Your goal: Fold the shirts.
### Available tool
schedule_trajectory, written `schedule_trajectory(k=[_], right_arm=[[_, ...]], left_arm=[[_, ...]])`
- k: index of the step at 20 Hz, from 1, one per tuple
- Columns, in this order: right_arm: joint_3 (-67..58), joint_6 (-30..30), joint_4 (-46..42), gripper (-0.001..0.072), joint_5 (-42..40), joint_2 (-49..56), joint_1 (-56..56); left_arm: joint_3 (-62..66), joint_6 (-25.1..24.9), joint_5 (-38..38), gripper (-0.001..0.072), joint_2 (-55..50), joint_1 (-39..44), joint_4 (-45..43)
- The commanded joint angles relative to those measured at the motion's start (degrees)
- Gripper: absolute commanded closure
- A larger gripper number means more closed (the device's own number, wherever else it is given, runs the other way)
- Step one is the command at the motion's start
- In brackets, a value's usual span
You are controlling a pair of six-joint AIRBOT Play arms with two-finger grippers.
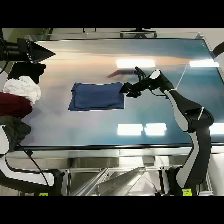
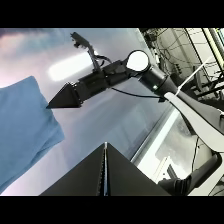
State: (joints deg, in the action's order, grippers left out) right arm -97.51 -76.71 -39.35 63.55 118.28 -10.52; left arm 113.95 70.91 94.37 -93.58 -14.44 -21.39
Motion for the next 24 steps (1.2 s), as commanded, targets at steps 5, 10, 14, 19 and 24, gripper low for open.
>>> schedule_trajectory(k=[5, 10, 14, 19, 24], right_arm=[[-0.68, 5.25, 7.98, 0.0593, -3.08, 2.36, -4.02], [-4.22, 3.93, 6.86, 0.0698, -4.68, -3.58, -0.76], [-4.26, -4.04, 1.62, 0.0699, -4.63, -10.80, 10.08], [-3.06, -12.98, -14.49, 0.0700, -0.04, -18.29, 28.76], [7.80, -14.19, -19.98, 0.0700, -1.11, -28.44, 48.70]], left_arm=[[-0.02, -0.02, 0.02, 0.0706, 0.00, -0.13, -0.04], [-0.02, 0.00, 0.04, 0.0706, 0.00, -0.13, -0.04], [-0.02, 0.02, -0.04, 0.0706, 0.00, -0.11, -0.04], [-0.02, 0.04, 0.00, 0.0706, 0.00, -0.11, -0.04], [-0.04, 0.02, -0.13, 0.0706, 0.00, -0.09, -0.04]])
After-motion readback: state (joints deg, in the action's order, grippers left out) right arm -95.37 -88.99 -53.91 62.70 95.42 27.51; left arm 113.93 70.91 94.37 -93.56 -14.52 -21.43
